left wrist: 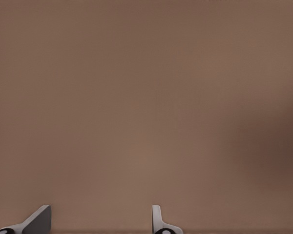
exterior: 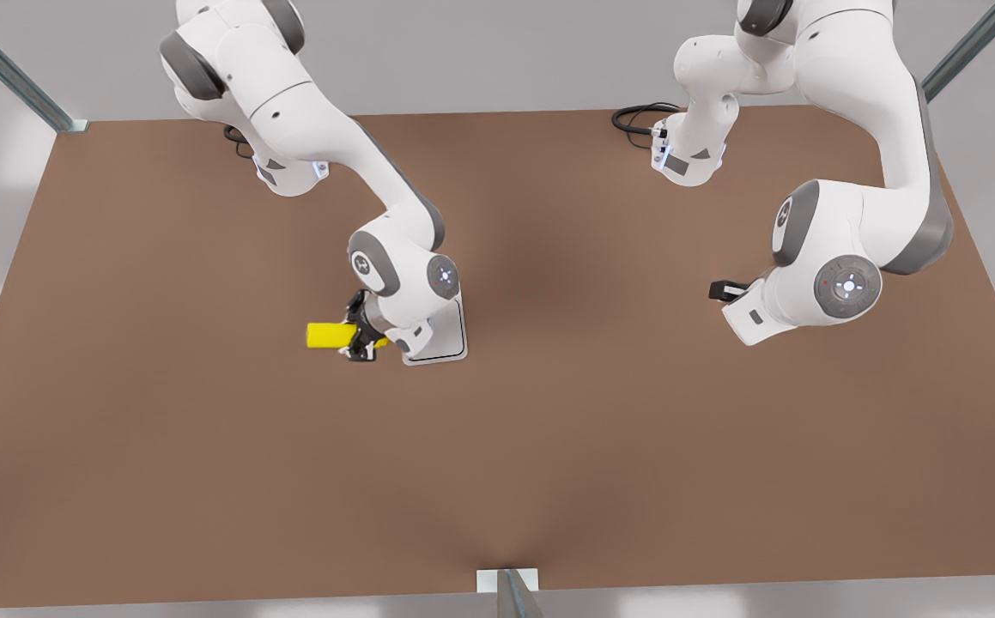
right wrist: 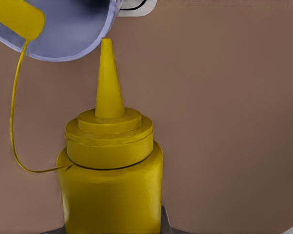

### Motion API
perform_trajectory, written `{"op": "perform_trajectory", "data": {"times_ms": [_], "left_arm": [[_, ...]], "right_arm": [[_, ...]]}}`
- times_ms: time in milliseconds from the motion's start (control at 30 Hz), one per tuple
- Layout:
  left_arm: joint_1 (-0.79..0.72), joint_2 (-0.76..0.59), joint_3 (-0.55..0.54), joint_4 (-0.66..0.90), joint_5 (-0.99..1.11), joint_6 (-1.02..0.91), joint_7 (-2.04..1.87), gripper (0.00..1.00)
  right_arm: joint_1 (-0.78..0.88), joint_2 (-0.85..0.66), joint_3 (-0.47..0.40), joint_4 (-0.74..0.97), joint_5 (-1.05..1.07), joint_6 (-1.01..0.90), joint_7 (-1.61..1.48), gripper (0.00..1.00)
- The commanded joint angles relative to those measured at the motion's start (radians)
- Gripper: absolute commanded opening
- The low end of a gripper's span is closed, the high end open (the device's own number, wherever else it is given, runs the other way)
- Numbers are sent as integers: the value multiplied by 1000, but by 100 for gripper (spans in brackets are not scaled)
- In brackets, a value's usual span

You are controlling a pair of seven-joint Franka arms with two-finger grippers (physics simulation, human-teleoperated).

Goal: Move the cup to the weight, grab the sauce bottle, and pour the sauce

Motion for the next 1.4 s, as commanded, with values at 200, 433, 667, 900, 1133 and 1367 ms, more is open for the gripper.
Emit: {"op": "perform_trajectory", "data": {"times_ms": [200, 433, 667, 900, 1133, 1367], "left_arm": [[0, 2, 0, 0, 0, -1, 11, 100], [-1, 2, 0, -1, 0, -4, 11, 100], [-9, -1, -54, 25, 7, -28, 0, 100], [14, 1, -54, 63, -16, -42, 0, 100], [16, 1, -54, 59, -15, -60, 0, 100], [12, 4, -54, 57, -13, -62, -3, 100]], "right_arm": [[20, 6, 0, -1, -5, 16, 88, 53], [21, 6, 2, 0, -5, 15, 88, 53], [-118, -80, 0, 28, 156, 10, -87, 53], [-445, 86, -1, 237, 856, 5, -800, 53], [-597, 144, -1, 223, 1387, -162, -1243, 53], [-660, 267, -5, 215, 1629, -137, -1687, 54]]}}
